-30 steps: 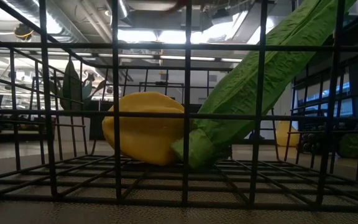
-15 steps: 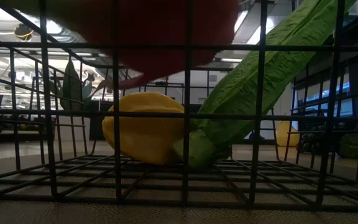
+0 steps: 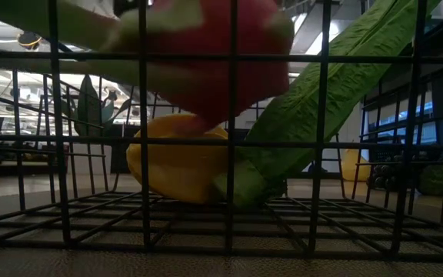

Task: Build produce basket
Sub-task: Put the dragon fruit into the black bin

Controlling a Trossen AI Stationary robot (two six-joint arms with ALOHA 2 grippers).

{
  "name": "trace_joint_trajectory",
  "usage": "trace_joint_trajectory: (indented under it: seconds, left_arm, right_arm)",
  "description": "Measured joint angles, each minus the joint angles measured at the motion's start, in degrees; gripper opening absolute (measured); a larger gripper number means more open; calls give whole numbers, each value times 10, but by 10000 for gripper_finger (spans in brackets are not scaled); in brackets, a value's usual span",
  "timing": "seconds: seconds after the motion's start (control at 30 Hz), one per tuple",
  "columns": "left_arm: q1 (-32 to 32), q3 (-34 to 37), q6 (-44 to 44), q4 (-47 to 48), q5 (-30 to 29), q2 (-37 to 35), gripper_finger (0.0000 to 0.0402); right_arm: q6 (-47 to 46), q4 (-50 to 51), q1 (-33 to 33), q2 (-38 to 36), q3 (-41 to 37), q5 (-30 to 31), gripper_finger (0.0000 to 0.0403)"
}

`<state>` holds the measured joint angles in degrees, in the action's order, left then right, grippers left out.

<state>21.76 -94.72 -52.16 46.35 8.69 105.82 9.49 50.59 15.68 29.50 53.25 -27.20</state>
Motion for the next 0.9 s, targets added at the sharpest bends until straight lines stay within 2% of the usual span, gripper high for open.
trace_joint_trajectory:
  seconds: [0.33, 0.5, 0.73, 0.9]
  left_arm:
    - [0, 1, 3, 19, 33, 15, 0]
    - [-6, 2, -2, 30, 68, 33, 0]
    - [-16, 0, 9, 1, 80, 44, 1]
    - [-19, 0, 13, 2, 92, 45, 26]
  right_arm:
    - [0, 0, 0, 0, 0, 0, 0]
    - [0, 0, 0, 0, 0, 0, 0]
    - [0, 0, 0, 0, 0, 0, 0]
    - [0, 0, 0, 0, 0, 0, 0]
